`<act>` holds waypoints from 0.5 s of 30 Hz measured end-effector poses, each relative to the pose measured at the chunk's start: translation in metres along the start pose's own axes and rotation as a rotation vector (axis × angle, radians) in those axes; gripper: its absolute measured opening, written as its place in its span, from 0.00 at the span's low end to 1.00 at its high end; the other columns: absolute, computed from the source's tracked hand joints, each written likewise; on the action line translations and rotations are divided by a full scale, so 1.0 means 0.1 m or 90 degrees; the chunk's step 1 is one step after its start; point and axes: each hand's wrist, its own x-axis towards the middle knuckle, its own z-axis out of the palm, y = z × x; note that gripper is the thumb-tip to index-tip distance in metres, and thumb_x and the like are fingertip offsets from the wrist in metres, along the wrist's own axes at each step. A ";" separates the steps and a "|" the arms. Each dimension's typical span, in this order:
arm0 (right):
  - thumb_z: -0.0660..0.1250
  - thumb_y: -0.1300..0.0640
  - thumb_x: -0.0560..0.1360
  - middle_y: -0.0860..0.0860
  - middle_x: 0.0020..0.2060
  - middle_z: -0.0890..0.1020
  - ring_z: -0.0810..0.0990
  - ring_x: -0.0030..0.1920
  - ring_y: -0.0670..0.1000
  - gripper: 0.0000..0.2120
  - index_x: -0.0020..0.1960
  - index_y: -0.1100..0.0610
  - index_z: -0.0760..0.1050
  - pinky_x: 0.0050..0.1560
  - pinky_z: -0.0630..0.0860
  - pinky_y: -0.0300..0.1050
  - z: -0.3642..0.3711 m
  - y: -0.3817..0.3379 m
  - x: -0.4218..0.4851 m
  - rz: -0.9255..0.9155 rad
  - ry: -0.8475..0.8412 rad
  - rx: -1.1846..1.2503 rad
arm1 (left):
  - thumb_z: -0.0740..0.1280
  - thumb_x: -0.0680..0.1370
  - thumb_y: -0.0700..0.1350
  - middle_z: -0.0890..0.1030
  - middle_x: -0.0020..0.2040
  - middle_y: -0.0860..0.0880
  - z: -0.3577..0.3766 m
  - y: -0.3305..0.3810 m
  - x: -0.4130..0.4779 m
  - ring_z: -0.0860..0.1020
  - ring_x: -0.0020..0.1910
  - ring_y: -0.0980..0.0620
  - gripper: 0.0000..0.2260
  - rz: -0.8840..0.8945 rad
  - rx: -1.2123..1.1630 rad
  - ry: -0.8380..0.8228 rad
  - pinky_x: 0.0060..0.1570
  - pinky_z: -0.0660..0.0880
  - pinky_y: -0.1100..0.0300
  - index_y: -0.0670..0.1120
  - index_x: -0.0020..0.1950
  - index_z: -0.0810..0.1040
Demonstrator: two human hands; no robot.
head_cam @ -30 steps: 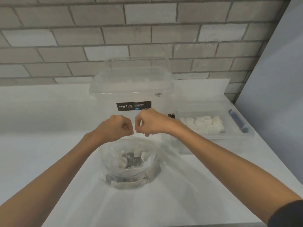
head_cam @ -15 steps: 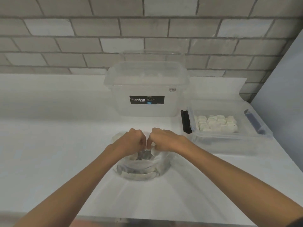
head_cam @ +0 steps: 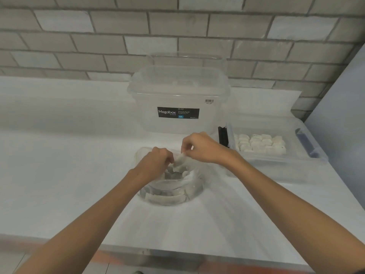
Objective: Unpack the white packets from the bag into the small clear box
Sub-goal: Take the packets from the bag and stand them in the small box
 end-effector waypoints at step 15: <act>0.63 0.67 0.74 0.51 0.34 0.81 0.82 0.33 0.49 0.08 0.42 0.56 0.78 0.25 0.69 0.28 -0.23 -0.06 -0.09 0.054 0.104 0.106 | 0.66 0.76 0.37 0.76 0.55 0.44 0.21 0.06 0.03 0.78 0.47 0.45 0.13 0.170 0.276 -0.016 0.37 0.70 0.59 0.41 0.61 0.75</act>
